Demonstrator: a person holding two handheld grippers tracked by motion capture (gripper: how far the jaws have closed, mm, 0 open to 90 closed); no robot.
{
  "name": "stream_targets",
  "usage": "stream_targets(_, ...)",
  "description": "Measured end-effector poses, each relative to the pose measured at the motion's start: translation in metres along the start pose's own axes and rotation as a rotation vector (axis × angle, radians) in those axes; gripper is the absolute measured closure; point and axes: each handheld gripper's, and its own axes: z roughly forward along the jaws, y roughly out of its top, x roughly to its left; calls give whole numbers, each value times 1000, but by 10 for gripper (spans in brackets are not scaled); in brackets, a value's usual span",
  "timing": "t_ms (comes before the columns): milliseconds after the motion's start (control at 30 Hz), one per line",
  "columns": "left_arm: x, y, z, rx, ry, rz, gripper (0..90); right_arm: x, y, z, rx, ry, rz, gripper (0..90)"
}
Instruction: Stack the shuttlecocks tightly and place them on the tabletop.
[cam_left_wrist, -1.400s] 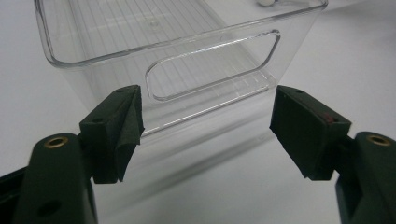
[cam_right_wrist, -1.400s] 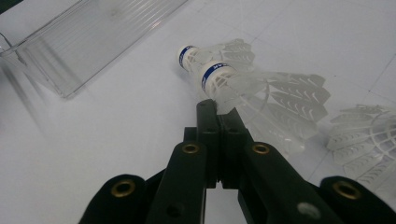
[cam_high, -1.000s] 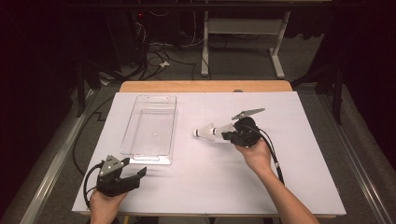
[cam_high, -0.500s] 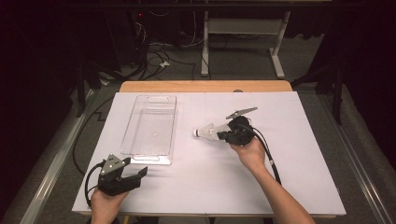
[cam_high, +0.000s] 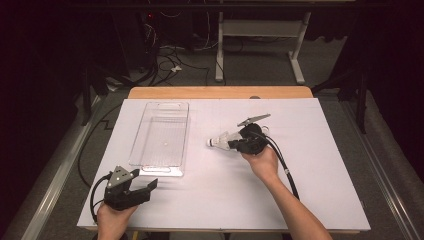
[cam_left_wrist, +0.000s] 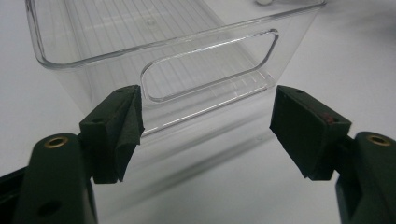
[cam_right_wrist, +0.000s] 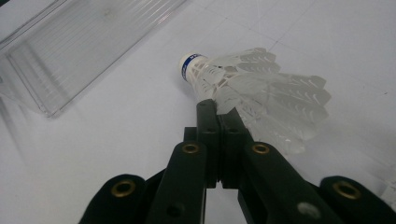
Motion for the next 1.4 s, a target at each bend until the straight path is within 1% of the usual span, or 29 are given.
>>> stream_targets(133,1,0,0,6,-3,-2,265,-1,-1,3,1,5,12,900)
stream_targets(233,0,0,1,9,-3,3,265,-1,0,6,5,10,2,900)
stream_targets(400,1,1,2,11,-4,1,265,0,-1,10,14,19,12,900)
stream_targets(467,1,1,2,11,-5,-1,266,-1,-1,10,12,19,3,900)
stream_targets(533,1,1,2,12,-6,0,265,0,-1,11,21,18,6,900)
stream_targets(767,0,1,2,8,-11,3,265,1,0,13,17,24,7,900)
stream_targets(800,0,1,2,12,-10,6,265,1,0,14,18,24,10,900)
stream_targets(867,0,1,3,12,5,10,265,1,0,15,13,25,9,900)
stream_targets(1100,-1,0,3,15,2,6,265,0,-1,16,11,17,6,899)
stream_targets(1233,0,0,3,18,2,6,266,1,-1,16,11,8,-4,899)
stream_targets(1400,-1,0,3,18,1,8,266,-2,-2,17,12,3,-3,896)
